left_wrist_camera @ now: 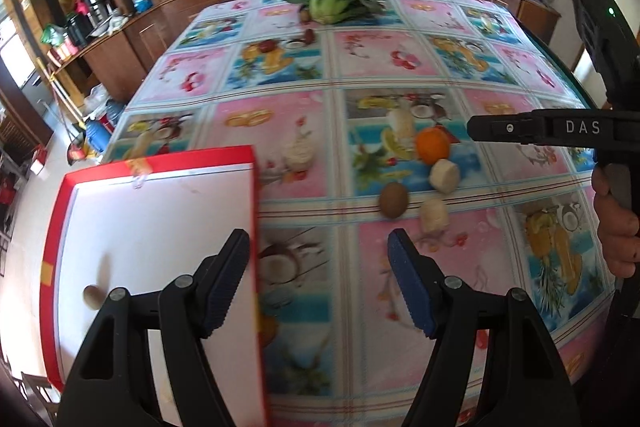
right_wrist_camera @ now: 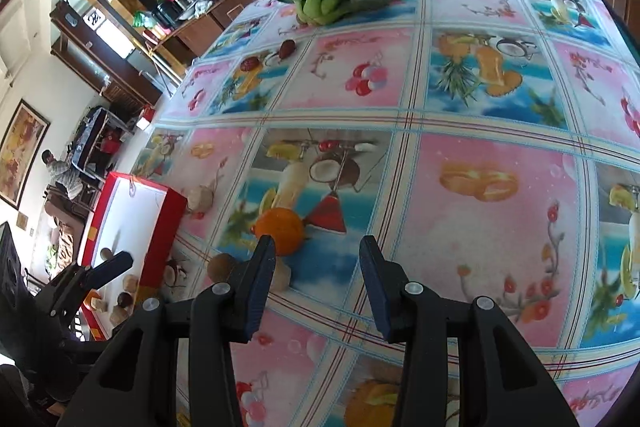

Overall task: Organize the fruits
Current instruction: 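Return both grippers from the tray to the fruit on the table, then grasp another brown kiwi with the left gripper while the right gripper grasps a root chunk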

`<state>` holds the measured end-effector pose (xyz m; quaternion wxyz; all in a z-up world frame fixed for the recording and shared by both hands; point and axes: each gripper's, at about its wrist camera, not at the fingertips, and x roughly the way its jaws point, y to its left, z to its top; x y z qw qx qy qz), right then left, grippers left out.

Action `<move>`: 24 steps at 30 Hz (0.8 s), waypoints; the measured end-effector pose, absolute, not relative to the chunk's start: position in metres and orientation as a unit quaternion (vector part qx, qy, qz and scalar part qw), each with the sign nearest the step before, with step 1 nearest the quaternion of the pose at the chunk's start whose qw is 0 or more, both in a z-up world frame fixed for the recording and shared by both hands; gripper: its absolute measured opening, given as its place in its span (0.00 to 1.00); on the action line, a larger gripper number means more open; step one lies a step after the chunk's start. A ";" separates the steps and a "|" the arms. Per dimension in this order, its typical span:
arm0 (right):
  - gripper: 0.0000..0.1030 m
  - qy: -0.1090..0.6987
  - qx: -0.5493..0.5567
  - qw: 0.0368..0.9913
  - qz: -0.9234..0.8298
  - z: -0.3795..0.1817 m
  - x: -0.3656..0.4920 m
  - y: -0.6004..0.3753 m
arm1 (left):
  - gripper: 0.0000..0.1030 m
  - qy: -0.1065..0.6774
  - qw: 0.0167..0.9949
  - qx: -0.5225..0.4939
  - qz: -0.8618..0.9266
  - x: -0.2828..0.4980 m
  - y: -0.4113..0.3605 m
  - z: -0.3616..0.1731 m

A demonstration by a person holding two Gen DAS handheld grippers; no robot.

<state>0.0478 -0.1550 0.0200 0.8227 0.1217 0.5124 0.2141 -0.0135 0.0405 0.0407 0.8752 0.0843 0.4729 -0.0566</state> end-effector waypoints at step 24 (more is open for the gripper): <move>0.32 0.540 0.092 0.792 0.270 0.000 0.044 -0.119 | 0.58 0.492 0.859 0.105 -0.099 0.008 0.010 0.015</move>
